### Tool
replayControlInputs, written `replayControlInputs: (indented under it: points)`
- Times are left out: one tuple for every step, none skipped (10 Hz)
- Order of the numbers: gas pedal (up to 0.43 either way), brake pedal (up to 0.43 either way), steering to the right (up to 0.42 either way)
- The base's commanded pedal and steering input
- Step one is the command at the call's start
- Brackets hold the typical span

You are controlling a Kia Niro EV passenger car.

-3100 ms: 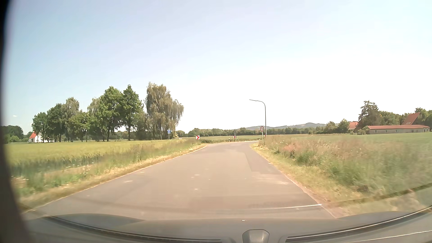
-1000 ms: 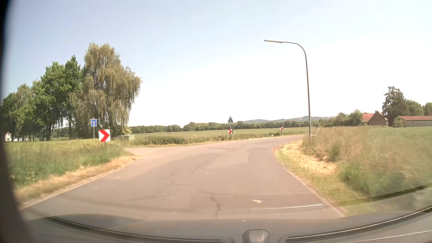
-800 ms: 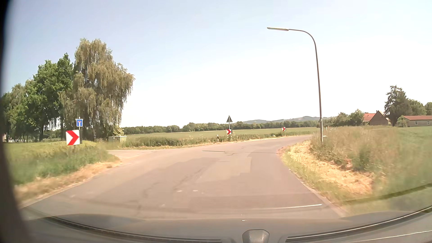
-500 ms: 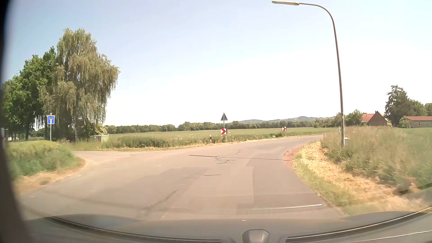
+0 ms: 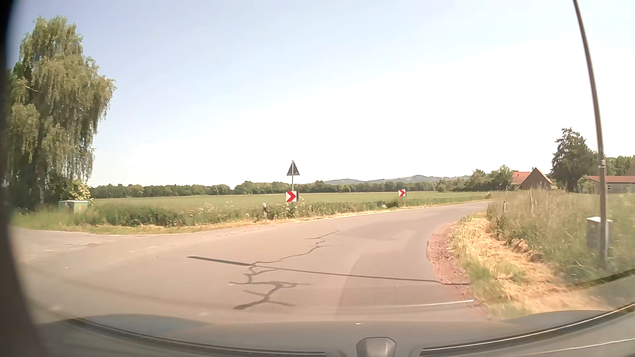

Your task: Follow the waypoints while adhering to traffic rules and regulations

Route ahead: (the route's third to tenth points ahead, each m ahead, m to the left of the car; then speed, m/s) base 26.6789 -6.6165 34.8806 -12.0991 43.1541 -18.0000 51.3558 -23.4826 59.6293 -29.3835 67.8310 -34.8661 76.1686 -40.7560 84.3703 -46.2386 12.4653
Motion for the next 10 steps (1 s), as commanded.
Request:
replayControlInputs:
  points:
    - [0.13,0.006,0.089]
    - [0.157,0.006,0.092]
    - [0.197,0.006,0.092]
    - [0.209,0.006,0.092]
    - [0.209,0.006,0.092]
    - [0.209,0.006,0.093]
    - [0.209,0.006,0.094]
    - [0.209,0.006,0.096]
    - [0.209,0.006,0.1]
    - [0.209,0.006,0.103]
